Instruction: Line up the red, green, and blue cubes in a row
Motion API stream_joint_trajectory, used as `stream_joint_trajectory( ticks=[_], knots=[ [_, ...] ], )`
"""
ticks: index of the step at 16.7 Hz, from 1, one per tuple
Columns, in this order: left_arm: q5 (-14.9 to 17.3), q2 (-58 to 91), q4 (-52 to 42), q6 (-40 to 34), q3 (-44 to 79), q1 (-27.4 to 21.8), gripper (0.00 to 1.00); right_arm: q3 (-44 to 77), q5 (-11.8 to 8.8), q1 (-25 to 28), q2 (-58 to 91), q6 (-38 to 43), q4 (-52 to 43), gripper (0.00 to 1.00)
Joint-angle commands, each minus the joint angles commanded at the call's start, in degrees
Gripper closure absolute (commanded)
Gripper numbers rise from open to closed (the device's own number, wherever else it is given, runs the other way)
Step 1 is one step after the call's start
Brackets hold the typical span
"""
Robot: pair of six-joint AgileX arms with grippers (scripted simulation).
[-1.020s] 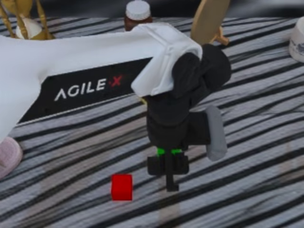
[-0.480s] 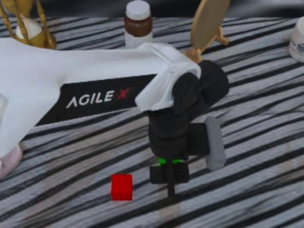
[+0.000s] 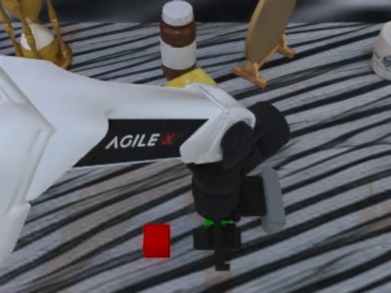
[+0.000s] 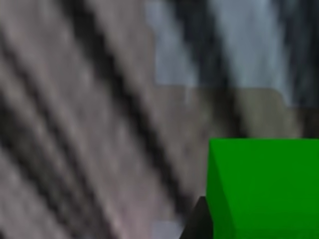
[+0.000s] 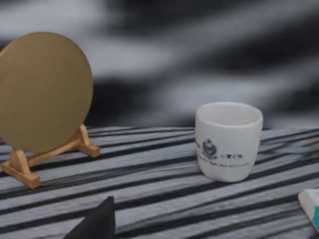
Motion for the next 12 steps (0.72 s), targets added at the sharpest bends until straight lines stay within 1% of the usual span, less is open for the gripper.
stream_joint_trajectory(
  ticks=[12],
  knots=[
    [0.0, 0.0, 0.0, 0.0, 0.0, 0.0, 0.10, 0.0, 0.0, 0.0, 0.0, 0.0, 0.0, 0.00]
  ],
)
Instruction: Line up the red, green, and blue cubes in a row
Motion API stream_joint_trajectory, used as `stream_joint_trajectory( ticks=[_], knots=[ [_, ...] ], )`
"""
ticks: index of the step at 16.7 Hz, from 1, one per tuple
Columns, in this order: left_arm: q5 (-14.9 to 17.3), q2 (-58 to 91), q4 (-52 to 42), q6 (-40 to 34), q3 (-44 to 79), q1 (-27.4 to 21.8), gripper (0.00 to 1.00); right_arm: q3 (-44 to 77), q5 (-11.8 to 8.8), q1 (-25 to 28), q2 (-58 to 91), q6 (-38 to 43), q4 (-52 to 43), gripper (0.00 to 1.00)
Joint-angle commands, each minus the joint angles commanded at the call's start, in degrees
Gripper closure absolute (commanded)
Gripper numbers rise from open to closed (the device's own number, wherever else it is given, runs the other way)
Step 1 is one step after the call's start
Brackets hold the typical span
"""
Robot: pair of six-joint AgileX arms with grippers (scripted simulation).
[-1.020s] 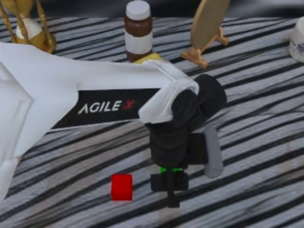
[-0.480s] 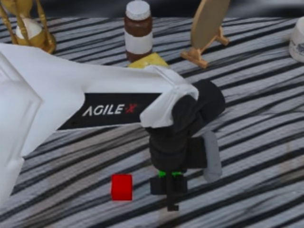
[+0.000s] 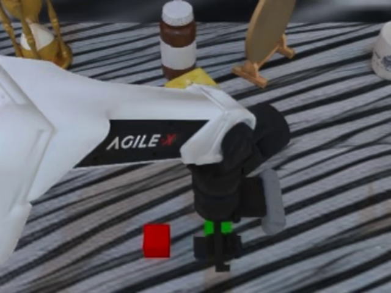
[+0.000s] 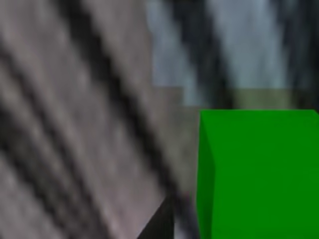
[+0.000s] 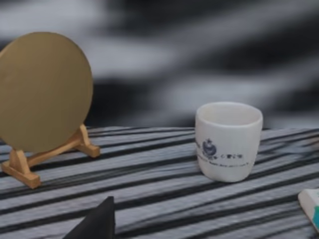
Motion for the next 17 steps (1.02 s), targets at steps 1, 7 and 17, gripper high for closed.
stream_joint_trajectory(
  ticks=[1, 7, 17],
  knots=[
    [0.0, 0.0, 0.0, 0.0, 0.0, 0.0, 0.02, 0.0, 0.0, 0.0, 0.0, 0.0, 0.0, 0.00],
    [0.0, 0.0, 0.0, 0.0, 0.0, 0.0, 0.00, 0.0, 0.0, 0.0, 0.0, 0.0, 0.0, 0.00],
    [0.0, -3.2, -11.2, -0.1, 7.5, 0.9, 0.00, 0.0, 0.0, 0.0, 0.0, 0.0, 0.0, 0.00]
  ],
)
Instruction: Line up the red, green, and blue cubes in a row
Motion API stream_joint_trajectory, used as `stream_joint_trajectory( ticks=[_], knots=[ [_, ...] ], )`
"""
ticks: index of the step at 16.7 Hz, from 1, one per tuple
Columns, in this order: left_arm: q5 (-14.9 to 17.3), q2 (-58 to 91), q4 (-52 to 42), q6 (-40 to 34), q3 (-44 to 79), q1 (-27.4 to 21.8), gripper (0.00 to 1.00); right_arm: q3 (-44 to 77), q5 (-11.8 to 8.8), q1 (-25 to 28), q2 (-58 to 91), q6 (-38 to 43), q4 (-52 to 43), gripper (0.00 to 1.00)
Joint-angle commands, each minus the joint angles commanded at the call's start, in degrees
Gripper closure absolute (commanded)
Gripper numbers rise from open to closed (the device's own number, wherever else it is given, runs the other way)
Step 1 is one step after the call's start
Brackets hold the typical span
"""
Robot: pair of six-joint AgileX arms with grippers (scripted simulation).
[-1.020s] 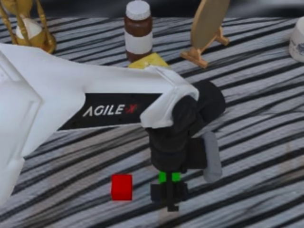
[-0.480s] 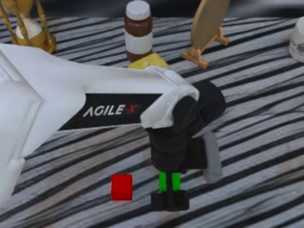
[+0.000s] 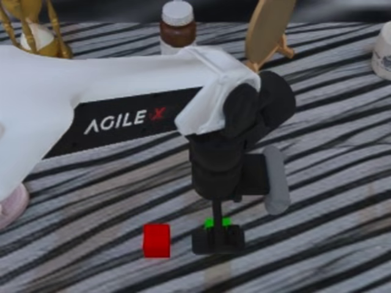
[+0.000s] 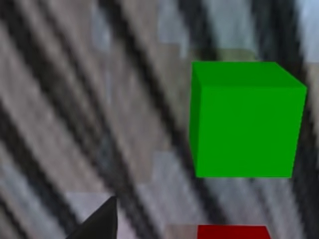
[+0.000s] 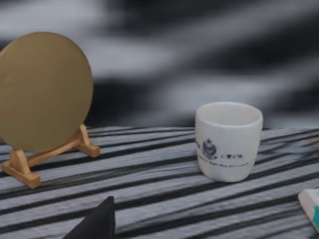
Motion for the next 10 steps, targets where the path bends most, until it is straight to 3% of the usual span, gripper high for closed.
stream_joint_trajectory(
  ticks=[7, 10],
  knots=[
    [0.0, -1.1, -3.1, 0.0, 2.4, 0.0, 0.00, 0.0, 0.0, 0.0, 0.0, 0.0, 0.0, 0.00],
    [0.0, 0.8, -3.9, -1.1, 5.0, 3.7, 0.00, 0.0, 0.0, 0.0, 0.0, 0.0, 0.0, 0.00]
  ],
)
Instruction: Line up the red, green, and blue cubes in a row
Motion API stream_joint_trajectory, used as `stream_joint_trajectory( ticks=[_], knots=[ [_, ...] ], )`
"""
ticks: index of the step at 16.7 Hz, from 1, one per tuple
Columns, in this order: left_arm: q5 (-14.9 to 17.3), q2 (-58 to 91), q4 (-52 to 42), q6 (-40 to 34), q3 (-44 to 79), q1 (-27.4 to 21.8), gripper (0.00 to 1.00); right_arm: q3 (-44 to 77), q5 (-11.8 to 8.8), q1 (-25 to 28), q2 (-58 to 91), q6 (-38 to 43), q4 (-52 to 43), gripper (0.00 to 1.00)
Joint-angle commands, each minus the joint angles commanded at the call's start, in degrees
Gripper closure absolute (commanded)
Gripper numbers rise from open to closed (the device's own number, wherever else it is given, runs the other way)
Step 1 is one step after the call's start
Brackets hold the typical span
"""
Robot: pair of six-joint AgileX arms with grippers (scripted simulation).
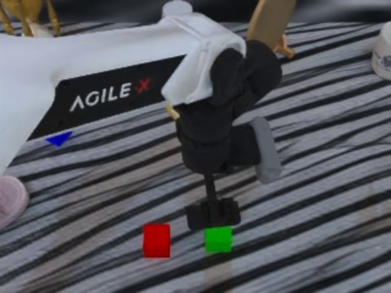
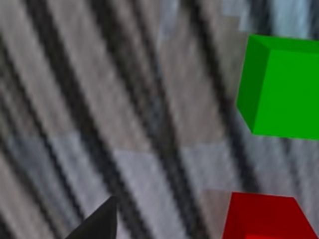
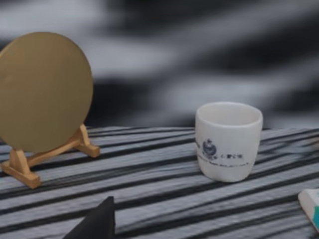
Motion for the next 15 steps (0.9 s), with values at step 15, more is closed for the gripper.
stream_joint_trajectory(
  ticks=[15],
  knots=[
    [0.0, 15.3, -5.8, -10.8, 20.7, 43.2, 0.00, 0.0, 0.0, 0.0, 0.0, 0.0, 0.0, 0.00]
  ],
)
